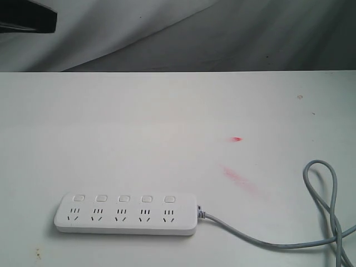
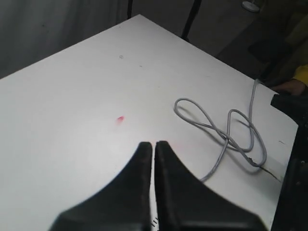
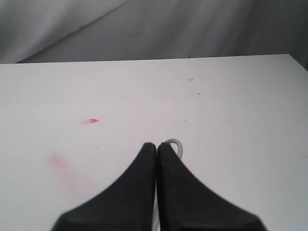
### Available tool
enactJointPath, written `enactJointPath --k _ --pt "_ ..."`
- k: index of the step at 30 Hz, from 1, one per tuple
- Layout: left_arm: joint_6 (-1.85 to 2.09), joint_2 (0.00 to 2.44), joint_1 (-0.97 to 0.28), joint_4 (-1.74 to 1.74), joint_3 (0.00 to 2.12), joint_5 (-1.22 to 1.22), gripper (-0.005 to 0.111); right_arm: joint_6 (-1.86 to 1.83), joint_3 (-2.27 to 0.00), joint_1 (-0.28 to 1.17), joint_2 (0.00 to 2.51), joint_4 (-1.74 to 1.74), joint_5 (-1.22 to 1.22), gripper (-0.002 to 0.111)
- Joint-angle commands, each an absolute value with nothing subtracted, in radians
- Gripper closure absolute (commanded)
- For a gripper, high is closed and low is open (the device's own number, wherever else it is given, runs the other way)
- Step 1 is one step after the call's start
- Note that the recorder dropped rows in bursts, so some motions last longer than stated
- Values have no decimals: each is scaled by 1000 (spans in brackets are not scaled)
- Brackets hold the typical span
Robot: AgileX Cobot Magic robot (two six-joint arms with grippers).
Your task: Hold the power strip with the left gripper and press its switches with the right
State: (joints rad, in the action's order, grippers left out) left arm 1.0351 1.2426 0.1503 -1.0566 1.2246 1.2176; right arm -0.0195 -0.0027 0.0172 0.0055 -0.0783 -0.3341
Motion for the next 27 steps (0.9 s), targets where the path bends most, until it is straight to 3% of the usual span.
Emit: enactJointPath --k 1,7,13,19,23,27 --pt "1024 1205 148 -1072 1228 1221 104 -18 0 9 0 -71 -333 108" --pt "1024 1135 148 -980 1224 1221 104 -18 0 9 0 -71 -333 108" --pt "976 826 148 -779 1185 940 104 -18 0 9 0 -71 -333 108" --pt "474 538 148 -397 1070 586 104 -18 0 9 0 -71 -333 108" --pt "77 405 148 -81 970 581 104 -18 0 9 0 -71 -333 108" --pt "42 304 148 -31 829 579 104 -18 0 9 0 -71 -333 108"
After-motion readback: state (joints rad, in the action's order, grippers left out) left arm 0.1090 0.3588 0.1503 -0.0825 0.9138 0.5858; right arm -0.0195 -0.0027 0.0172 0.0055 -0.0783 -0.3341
